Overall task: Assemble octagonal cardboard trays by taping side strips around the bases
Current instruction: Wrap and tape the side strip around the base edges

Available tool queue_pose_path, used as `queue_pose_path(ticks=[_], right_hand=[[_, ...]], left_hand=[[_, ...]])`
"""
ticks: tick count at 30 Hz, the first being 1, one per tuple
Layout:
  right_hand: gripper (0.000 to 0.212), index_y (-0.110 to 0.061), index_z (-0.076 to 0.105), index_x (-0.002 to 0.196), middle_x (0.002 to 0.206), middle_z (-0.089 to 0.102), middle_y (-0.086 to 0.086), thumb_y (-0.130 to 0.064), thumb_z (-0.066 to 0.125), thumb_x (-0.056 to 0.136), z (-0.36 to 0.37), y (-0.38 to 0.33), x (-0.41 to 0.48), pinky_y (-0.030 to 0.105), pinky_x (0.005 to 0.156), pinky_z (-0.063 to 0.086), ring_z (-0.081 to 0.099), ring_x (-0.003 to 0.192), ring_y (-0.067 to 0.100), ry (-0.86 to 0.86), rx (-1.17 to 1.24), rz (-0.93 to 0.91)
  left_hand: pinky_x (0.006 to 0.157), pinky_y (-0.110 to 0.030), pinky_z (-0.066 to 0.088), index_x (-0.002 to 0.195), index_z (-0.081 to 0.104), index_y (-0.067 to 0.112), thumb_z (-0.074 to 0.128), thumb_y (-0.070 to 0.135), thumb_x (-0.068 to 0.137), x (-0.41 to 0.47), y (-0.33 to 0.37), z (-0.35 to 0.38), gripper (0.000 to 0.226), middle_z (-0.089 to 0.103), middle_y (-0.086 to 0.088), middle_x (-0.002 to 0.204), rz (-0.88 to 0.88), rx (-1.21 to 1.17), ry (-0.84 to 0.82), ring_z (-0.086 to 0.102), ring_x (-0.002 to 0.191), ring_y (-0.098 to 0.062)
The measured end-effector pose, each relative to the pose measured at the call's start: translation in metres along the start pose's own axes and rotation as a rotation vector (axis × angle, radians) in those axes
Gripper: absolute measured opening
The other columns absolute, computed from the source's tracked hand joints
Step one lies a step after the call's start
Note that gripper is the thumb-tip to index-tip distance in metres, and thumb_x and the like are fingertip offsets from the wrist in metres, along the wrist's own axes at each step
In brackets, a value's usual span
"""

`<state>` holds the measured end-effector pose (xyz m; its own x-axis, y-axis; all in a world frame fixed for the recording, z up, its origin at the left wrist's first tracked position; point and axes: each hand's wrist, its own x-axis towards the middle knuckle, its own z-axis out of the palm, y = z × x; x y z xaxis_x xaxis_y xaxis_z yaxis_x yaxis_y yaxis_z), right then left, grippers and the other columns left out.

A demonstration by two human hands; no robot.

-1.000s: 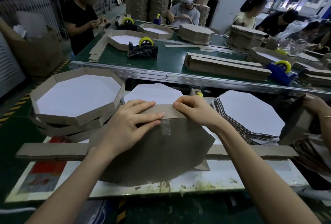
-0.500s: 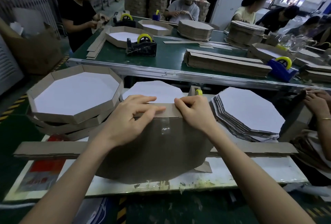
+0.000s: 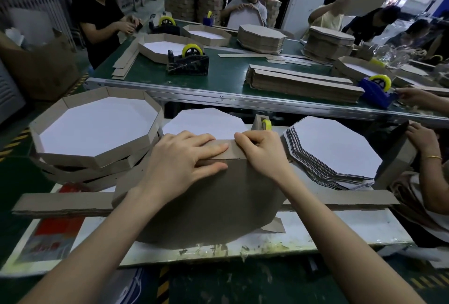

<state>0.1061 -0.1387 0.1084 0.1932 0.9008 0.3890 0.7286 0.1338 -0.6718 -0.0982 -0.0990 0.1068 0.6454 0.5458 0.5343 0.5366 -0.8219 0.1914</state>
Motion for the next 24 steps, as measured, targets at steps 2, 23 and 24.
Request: queue_pose_path(ticks=[2, 23, 24], right_hand=[[0.040, -0.001, 0.061, 0.061, 0.054, 0.052, 0.011, -0.019, 0.058, 0.097, 0.000, 0.000, 0.000, 0.027, 0.055, 0.030, 0.039, 0.054, 0.007, -0.006, 0.002, 0.000], [0.052, -0.026, 0.046, 0.053, 0.056, 0.035, -0.008, -0.060, 0.049, 0.093, -0.030, 0.020, 0.010, 0.014, 0.055, 0.032, 0.032, 0.053, 0.007, -0.470, 0.318, 0.219], [0.054, -0.022, 0.048, 0.056, 0.057, 0.036, -0.006, -0.063, 0.049, 0.091, -0.033, 0.019, 0.013, 0.014, 0.055, 0.032, 0.034, 0.053, 0.008, -0.505, 0.264, 0.206]], left_hand=[[0.074, -0.038, 0.049, 0.123, 0.067, 0.033, 0.047, 0.064, 0.084, 0.000, 0.001, 0.000, 0.053, 0.069, 0.009, 0.114, 0.006, 0.063, -0.004, 0.064, 0.097, -0.021], [0.056, -0.028, 0.030, 0.103, 0.054, 0.030, 0.037, 0.094, 0.060, 0.023, 0.020, -0.002, 0.079, 0.063, 0.013, 0.095, -0.150, 0.194, -0.137, 0.061, 0.083, -0.014], [0.054, -0.027, 0.031, 0.103, 0.056, 0.031, 0.035, 0.096, 0.060, 0.017, 0.015, -0.005, 0.081, 0.063, 0.014, 0.093, -0.168, 0.150, -0.096, 0.060, 0.080, -0.013]])
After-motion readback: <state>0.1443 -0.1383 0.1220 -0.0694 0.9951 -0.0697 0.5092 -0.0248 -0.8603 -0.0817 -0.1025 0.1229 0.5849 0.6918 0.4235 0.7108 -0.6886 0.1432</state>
